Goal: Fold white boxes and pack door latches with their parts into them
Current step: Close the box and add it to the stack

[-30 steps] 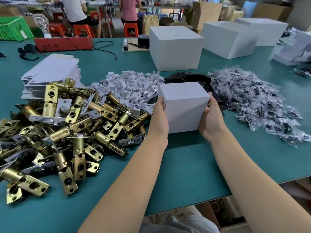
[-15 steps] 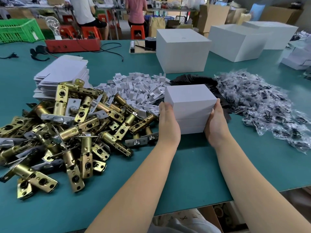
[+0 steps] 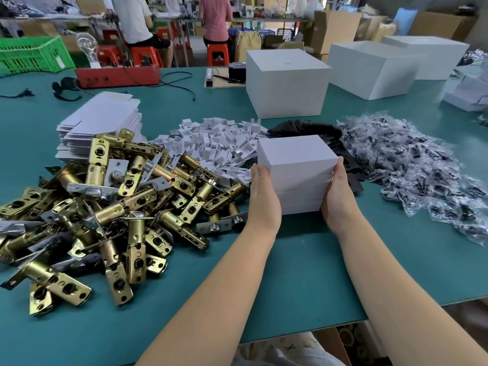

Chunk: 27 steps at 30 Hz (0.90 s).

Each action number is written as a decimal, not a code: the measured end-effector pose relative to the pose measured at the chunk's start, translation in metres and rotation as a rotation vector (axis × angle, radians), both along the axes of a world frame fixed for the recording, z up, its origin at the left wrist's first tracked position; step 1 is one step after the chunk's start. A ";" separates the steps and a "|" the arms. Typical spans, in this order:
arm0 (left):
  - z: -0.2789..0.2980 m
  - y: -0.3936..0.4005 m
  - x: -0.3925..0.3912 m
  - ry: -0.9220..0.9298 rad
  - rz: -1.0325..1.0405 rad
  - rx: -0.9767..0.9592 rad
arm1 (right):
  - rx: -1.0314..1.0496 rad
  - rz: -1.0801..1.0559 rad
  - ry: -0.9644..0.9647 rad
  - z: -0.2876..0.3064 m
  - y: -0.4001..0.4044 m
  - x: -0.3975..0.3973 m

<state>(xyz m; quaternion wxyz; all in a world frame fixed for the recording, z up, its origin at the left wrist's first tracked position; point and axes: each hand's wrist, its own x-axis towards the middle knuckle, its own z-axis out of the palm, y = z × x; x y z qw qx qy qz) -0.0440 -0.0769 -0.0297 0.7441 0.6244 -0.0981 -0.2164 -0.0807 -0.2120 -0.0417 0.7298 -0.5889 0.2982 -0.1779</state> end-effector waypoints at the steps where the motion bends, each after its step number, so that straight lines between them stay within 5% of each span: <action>1: 0.000 0.000 -0.001 0.002 -0.002 -0.007 | 0.000 -0.003 0.013 0.000 -0.001 0.000; 8: 0.014 0.008 -0.001 0.063 -0.003 -0.083 | -0.056 0.010 -0.150 0.004 0.008 -0.007; 14: 0.054 0.028 0.007 -0.144 0.062 -0.053 | -0.768 -0.476 -0.561 0.011 0.025 -0.023; 17: 0.085 0.049 0.031 -0.331 0.101 0.134 | -1.105 -0.300 -0.719 0.011 0.045 -0.033; 20: 0.114 0.074 0.073 -0.523 0.207 0.398 | -1.359 0.091 -0.640 0.008 0.071 -0.033; 23: 0.132 0.105 0.125 -0.735 0.315 0.796 | -1.438 0.371 -0.524 0.004 0.088 -0.025; 27: 0.133 0.152 0.189 -0.692 0.428 1.318 | -1.427 0.469 -0.417 0.003 0.090 -0.022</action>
